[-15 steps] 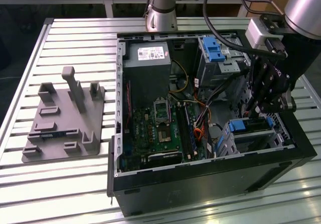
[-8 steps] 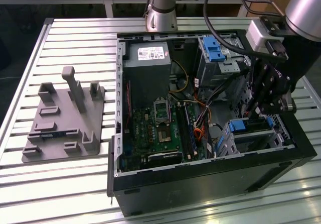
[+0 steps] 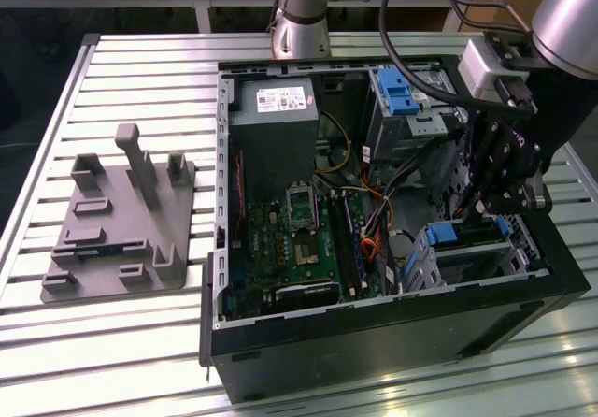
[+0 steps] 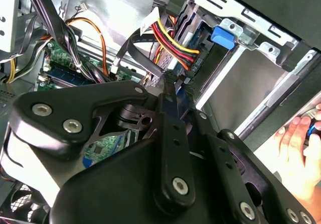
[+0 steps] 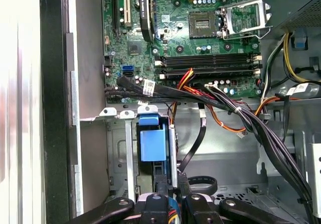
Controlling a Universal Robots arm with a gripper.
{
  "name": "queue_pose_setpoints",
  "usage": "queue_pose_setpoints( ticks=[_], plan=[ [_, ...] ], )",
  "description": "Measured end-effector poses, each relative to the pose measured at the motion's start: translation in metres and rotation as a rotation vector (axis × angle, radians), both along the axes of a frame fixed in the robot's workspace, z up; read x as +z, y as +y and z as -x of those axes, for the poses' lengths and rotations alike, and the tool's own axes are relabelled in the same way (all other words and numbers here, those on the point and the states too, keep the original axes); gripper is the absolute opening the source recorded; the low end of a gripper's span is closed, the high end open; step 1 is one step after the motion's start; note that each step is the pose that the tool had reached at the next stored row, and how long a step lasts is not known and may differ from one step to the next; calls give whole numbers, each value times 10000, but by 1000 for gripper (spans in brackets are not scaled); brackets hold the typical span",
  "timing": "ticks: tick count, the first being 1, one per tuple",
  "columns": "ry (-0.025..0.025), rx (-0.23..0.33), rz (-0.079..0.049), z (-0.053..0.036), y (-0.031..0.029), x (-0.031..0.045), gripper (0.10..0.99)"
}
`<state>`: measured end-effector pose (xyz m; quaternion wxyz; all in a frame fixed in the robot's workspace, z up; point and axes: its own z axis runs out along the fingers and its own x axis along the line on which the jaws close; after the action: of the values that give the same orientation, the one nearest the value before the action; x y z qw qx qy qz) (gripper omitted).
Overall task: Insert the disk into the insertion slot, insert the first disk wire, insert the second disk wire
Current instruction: 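Insert the second disk wire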
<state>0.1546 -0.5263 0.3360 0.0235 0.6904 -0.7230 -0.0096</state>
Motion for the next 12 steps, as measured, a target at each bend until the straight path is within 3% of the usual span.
queue_pose_setpoints(
  ticks=[7,9,12],
  plan=[
    [-9,1,1,-3,-3,-9,196],
    [-46,0,-3,3,-3,-12,196],
    [-170,0,0,30,-3,-13,196]
  ],
)
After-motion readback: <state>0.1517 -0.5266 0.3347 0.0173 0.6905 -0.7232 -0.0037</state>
